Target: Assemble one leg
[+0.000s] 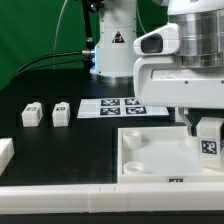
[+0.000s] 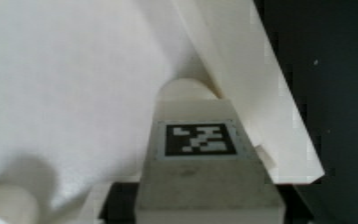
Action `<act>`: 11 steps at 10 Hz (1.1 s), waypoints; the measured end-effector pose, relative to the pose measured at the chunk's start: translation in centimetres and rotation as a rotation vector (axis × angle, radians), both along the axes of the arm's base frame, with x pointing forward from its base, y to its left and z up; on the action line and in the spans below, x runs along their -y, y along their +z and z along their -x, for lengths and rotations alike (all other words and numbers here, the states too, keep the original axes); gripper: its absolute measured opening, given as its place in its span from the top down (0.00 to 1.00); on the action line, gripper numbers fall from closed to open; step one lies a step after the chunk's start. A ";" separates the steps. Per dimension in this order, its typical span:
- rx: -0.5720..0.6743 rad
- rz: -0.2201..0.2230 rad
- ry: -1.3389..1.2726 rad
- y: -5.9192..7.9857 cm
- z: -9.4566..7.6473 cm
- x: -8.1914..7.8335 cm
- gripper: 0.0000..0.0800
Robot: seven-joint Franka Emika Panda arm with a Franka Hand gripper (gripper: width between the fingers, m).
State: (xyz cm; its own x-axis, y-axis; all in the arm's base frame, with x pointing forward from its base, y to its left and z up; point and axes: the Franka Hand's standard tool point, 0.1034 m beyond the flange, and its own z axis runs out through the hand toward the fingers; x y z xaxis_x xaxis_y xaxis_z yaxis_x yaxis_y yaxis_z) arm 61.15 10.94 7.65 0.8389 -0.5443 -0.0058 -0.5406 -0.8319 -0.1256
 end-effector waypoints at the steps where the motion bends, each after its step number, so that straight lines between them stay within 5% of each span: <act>1: -0.013 -0.005 -0.126 0.0 0.0 0.0 0.64; 6: -0.076 -0.051 -0.688 -0.1 0.1 -0.1 0.64; 9: -0.083 -0.063 -0.710 -0.2 0.1 -0.2 0.64; 11: -0.082 -0.061 -0.694 -0.2 0.1 -0.2 0.28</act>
Offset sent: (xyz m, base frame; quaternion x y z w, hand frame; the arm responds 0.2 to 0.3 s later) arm -0.0005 0.0010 -0.0046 -0.0339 0.0230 0.2696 0.9621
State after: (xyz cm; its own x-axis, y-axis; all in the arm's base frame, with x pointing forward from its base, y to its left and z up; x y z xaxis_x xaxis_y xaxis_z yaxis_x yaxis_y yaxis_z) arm 61.02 11.18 7.43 0.2929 -0.9507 -0.1022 -0.9540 -0.2835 -0.0973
